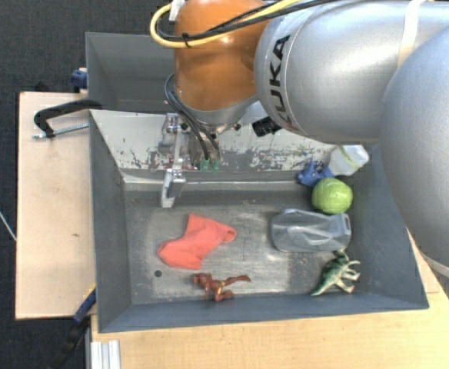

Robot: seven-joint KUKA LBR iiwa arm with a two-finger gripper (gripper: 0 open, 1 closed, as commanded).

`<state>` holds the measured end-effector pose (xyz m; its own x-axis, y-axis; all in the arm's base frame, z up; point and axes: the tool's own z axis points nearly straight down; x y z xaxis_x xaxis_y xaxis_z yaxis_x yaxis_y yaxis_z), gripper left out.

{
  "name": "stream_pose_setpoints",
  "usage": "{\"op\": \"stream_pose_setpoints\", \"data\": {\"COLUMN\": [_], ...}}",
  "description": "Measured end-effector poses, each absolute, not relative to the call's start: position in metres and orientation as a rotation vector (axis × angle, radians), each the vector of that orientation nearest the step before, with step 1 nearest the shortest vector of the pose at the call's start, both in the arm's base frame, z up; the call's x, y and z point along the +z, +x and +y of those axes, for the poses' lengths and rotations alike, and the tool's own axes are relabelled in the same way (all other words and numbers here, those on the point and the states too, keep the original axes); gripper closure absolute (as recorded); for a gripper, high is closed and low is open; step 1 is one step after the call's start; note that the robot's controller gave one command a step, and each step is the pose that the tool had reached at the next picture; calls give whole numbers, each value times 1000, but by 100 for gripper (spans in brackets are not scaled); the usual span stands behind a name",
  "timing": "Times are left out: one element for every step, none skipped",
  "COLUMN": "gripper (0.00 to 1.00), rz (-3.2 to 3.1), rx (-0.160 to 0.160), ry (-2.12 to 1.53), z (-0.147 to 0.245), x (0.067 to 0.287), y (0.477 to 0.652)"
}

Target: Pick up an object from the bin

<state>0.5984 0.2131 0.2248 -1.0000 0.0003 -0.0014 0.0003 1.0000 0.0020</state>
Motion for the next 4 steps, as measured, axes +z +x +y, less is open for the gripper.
{"op": "stream_pose_setpoints", "data": {"gripper": [0, 0, 0, 0], "rz": [3140, 3137, 3144, 3135], "rx": [3, 4, 2, 2], "ry": [0, -17, -4, -204], "z": [213, 192, 163, 132], "x": [225, 162, 132, 125], "y": [598, 564, 548, 528]}}
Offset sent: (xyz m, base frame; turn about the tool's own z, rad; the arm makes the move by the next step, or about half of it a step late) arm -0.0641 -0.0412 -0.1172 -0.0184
